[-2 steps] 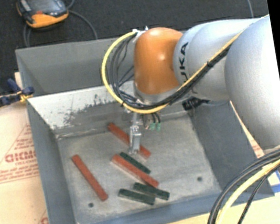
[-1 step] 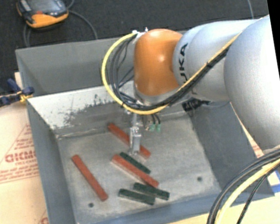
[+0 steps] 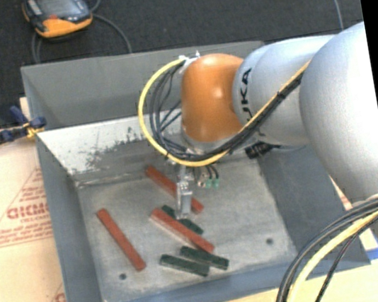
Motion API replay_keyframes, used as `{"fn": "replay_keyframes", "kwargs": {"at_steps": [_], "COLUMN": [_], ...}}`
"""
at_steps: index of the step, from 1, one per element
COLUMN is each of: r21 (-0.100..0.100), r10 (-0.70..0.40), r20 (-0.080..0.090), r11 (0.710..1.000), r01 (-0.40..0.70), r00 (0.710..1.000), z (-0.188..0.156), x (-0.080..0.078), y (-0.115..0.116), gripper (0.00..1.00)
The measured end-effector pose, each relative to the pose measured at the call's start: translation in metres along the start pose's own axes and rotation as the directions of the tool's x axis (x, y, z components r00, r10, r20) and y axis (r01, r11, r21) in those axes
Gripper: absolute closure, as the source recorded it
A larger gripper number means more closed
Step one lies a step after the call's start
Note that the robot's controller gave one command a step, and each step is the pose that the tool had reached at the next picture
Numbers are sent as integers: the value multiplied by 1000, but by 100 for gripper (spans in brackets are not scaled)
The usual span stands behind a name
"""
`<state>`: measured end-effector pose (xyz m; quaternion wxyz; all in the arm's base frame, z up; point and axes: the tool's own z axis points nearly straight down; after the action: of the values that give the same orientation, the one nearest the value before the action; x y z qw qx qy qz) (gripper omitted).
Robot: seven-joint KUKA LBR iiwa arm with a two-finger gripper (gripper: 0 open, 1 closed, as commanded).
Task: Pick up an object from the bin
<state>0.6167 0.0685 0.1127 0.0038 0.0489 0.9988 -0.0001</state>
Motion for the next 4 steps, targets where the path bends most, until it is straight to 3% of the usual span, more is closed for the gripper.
{"fn": "replay_keyframes", "kwargs": {"at_steps": [1,2,3,4], "r21": [-2,-3,1,1], "r10": [42,243,99,100], "r20": [-2,-2,-1,-1], "r11": [999,970,995,995], "r01": [-42,-243,-99,-100], "r00": [999,970,995,995], "z": [25,36,41,41], "x": [-7,-21,-14,-14], "y": [4,-16,-72,-72], "gripper": [0,0,100,100]}}
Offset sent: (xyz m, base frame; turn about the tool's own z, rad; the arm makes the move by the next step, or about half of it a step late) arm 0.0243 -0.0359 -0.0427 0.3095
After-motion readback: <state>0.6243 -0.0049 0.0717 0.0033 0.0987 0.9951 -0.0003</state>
